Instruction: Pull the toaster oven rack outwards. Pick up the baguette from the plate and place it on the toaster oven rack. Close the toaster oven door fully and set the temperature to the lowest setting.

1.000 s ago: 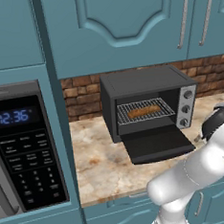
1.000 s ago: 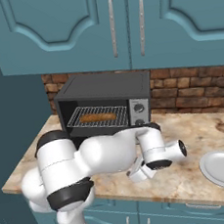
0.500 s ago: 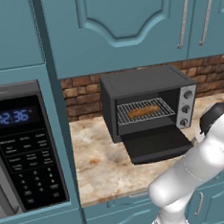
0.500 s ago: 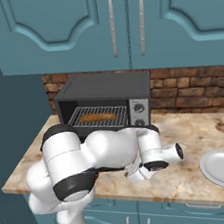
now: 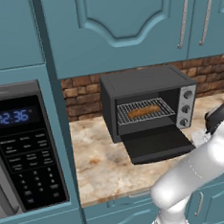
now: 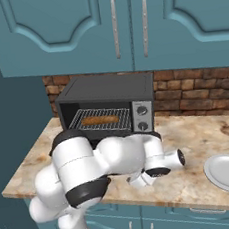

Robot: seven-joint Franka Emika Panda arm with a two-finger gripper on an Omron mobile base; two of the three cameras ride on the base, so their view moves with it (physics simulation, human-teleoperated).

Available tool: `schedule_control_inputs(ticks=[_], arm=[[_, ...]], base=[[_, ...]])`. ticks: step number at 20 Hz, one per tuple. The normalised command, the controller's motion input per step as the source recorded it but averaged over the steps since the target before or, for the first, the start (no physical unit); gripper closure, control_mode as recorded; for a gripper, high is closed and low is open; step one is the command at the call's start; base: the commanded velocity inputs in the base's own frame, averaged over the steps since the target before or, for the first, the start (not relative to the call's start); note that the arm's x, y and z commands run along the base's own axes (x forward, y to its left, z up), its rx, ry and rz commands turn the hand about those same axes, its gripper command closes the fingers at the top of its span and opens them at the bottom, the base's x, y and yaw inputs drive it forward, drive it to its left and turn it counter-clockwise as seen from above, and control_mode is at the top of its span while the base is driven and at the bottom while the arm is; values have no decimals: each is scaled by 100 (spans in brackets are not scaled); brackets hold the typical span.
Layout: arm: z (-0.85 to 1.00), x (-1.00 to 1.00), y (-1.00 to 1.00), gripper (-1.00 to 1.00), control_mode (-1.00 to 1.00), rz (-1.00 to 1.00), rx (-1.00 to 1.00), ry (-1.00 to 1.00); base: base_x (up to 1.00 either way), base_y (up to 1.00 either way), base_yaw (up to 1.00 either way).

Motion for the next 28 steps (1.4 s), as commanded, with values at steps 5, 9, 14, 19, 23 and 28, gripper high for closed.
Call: schedule_control_inputs(ticks=[5,9,14,19,23,28], arm=[[-26,17,1,-100,-100,1,7,3],[-11,13,18,-100,-100,0,7,0],[-1,0,35,-100,-100,0,2,0],[0,0,65,-100,-100,-1,0,4],[5,0,86,-100,-100,-5,0,8],[58,0,69,-100,-100,-12,0,3]], base=[[0,0,0],[0,0,0],[0,0,0],[0,0,0],[0,0,0],[0,0,0]])
